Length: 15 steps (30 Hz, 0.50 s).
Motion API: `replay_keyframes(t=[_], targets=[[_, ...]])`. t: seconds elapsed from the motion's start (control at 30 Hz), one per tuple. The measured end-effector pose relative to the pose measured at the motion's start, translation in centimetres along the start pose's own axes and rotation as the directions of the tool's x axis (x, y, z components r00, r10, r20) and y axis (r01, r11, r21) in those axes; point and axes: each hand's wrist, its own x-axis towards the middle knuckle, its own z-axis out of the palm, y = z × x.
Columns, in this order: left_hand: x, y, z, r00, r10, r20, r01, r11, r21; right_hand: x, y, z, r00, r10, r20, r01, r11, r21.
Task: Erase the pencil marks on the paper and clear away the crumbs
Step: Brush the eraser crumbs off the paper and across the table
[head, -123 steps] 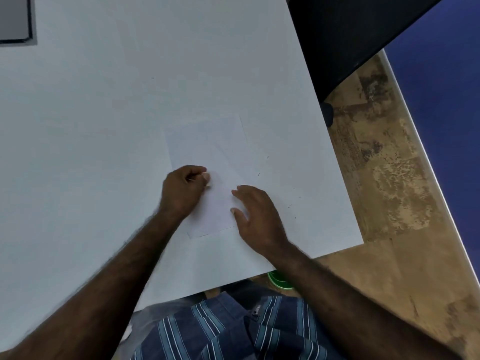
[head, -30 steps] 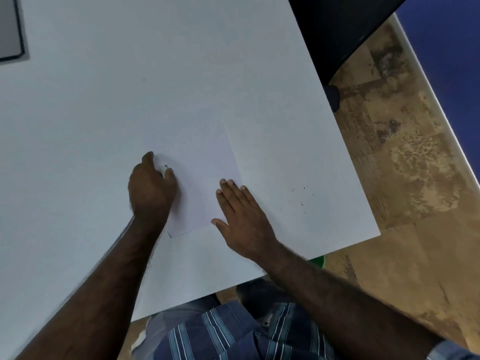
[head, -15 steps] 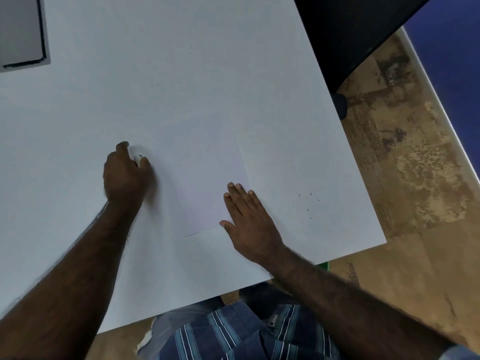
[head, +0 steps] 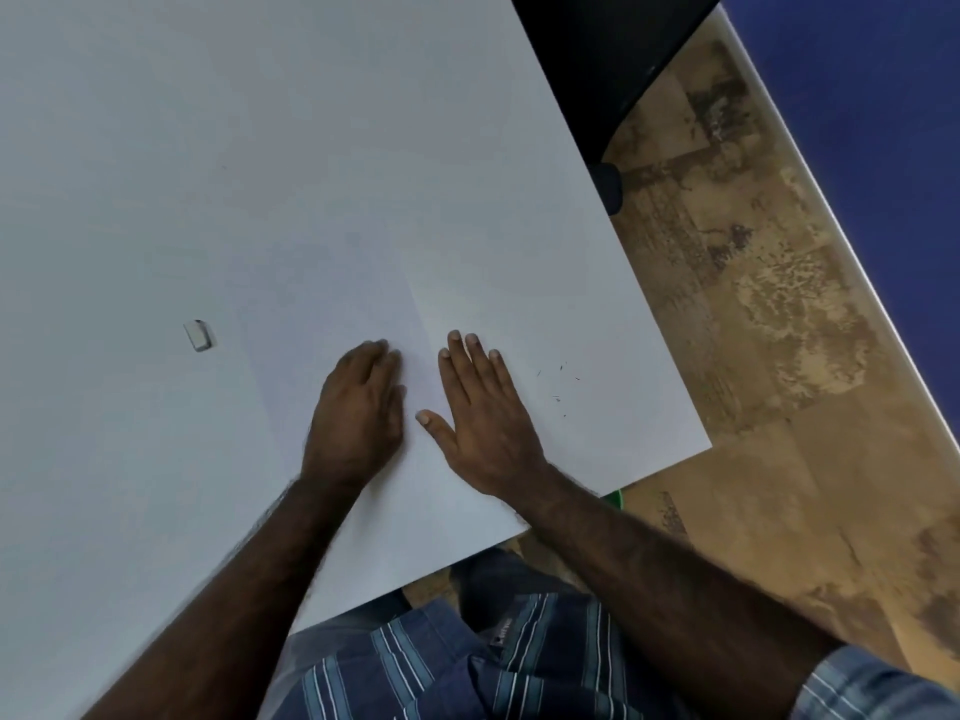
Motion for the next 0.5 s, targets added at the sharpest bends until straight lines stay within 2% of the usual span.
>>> replay_keyframes(t=[0.17,0.33,0.4,0.5], targets=[[0.0,-0.9,0.5,1.000,0.022,0.003,-0.023,0.998,0.064,-5.1,3.2,-0.8,0.997,-0.002,0.077,0.009,0.995,-0.095],[0.2,-1.0,0.7,1.000,0.030,-0.003,-0.030,0.996,0.085,-8.3,4.8,-1.6,0.992,0.117,0.049,-0.112,0.989,-0.100],[0.1,-0.8,0.8,1.000,0.022,0.003,-0.022,0.995,0.095,-7.9,3.8,-1.8,0.995,0.049,0.083,-0.044,0.997,-0.063],[0.0,-0.3,0.7,1.000,0.026,0.010,-0.027,0.993,0.119,-6.9,2.3,-1.3,0.985,-0.139,0.103,0.143,0.989,-0.033]])
